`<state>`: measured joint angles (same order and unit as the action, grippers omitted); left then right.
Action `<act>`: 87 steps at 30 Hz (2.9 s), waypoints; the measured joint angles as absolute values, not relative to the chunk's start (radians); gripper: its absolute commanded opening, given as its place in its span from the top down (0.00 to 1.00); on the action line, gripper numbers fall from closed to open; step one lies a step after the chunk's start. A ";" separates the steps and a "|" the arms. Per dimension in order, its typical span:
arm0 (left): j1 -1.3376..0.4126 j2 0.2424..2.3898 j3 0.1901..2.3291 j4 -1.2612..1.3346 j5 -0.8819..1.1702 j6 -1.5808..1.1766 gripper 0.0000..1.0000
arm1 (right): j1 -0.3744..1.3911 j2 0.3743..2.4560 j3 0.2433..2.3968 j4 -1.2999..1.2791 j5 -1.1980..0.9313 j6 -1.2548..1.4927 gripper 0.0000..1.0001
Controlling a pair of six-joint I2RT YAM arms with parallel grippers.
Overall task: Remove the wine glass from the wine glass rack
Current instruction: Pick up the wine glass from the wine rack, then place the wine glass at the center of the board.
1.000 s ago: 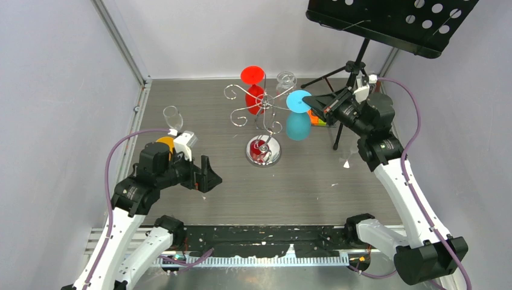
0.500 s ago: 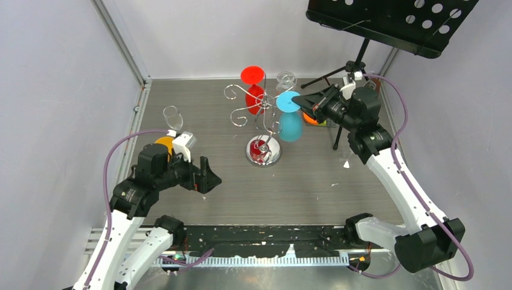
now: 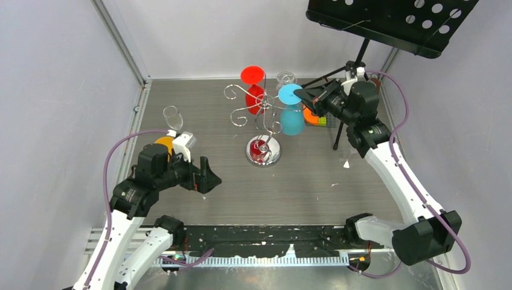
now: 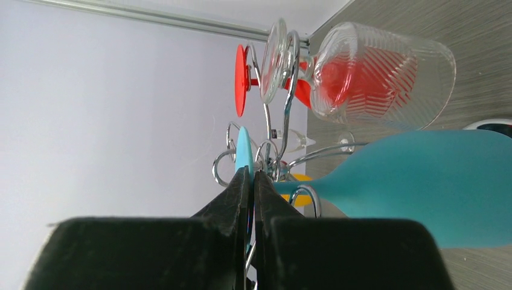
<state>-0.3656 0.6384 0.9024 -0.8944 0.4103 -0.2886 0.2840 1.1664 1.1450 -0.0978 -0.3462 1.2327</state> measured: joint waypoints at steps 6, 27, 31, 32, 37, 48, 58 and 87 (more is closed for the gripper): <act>-0.366 0.639 0.902 -0.895 0.409 -0.290 0.00 | 0.265 1.183 1.153 -0.096 -0.331 1.233 0.94; -0.366 0.664 0.902 -0.888 0.412 -0.318 0.00 | 0.096 0.964 1.016 -0.077 -0.367 1.233 0.94; -0.366 0.666 0.897 -0.880 0.416 -0.337 0.00 | 0.078 0.899 0.980 -0.082 -0.394 1.227 0.94; -0.366 0.666 0.897 -0.879 0.419 -0.339 0.00 | 0.075 0.884 0.970 -0.083 -0.405 1.225 0.94; -0.366 0.666 0.895 -0.879 0.421 -0.345 0.00 | 0.064 0.812 0.903 -0.084 -0.476 1.200 0.94; -0.366 0.666 0.895 -0.880 0.472 -0.357 0.00 | 0.064 0.665 0.795 -0.127 -0.684 1.009 0.94; -0.366 0.637 0.893 -0.863 0.538 -0.394 0.00 | 0.400 0.682 0.794 -0.231 -0.688 0.731 0.94; -0.366 0.560 0.842 -0.732 0.717 -0.698 0.01 | 1.150 0.791 0.791 -0.020 -0.246 0.120 0.94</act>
<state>-0.3656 0.5602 0.8425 -0.7319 0.7174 -0.6983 1.1496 0.7910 0.7910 -0.0204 -0.2459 0.1200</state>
